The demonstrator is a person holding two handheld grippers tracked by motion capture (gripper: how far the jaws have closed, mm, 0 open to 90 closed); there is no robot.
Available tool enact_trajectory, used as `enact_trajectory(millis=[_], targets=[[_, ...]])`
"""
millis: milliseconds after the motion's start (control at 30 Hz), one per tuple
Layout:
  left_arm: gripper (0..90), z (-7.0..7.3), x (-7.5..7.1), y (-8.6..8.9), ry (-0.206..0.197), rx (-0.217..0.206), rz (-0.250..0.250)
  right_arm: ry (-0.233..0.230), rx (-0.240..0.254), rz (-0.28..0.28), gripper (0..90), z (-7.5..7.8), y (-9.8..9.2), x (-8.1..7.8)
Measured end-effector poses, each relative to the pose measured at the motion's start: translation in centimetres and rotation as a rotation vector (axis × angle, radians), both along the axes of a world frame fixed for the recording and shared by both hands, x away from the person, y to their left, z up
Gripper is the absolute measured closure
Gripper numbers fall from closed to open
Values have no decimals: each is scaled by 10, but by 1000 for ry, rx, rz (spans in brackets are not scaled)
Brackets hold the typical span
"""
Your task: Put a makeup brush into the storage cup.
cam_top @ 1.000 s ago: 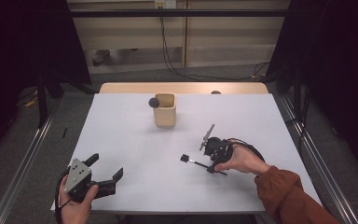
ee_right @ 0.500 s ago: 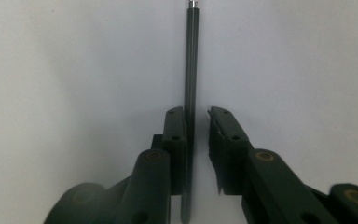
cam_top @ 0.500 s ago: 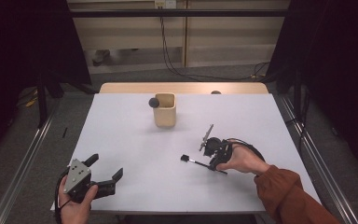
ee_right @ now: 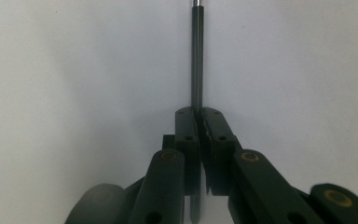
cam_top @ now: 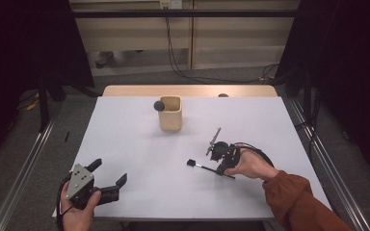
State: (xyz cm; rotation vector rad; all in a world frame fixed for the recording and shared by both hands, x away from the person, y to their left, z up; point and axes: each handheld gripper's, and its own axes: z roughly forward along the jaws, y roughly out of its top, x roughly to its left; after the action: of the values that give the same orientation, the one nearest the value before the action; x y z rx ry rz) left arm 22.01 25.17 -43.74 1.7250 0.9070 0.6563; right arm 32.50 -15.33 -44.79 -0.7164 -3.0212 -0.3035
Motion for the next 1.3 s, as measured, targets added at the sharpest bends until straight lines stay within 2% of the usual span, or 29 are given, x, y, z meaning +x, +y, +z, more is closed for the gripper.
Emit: enact_trajectory(millis=[100,200,233,300,367,433,567,667,833,1067,1300], targets=[[34,0,0,0,0,3,1,-13,2,11,863,0,0,-1],[34,0,1,0,4,2,-5,-14,14,-15,863,0,0,-3],[34,0,1,0,4,3,-4,-10,14,2,863,0,-2,-1],[34,0,0,0,2,3,-1,-3,31,-24,863,0,-3,-2],[34,0,1,1,2,3,-2,-7,34,-11,863,1,-6,-1],[34,0,1,1,1,2,0,-16,46,-30,864,4,-8,-1],[34,0,1,0,1,5,2,-32,92,-79,864,10,-12,-1],[34,0,1,1,5,-4,7,-46,114,-82,863,12,-16,-1],[34,0,1,1,3,4,13,-72,182,-117,863,16,-18,-5],[33,0,1,1,2,1,15,-105,262,-125,863,19,-24,-9],[32,0,1,1,3,5,10,-134,345,-173,863,20,-30,-11]])
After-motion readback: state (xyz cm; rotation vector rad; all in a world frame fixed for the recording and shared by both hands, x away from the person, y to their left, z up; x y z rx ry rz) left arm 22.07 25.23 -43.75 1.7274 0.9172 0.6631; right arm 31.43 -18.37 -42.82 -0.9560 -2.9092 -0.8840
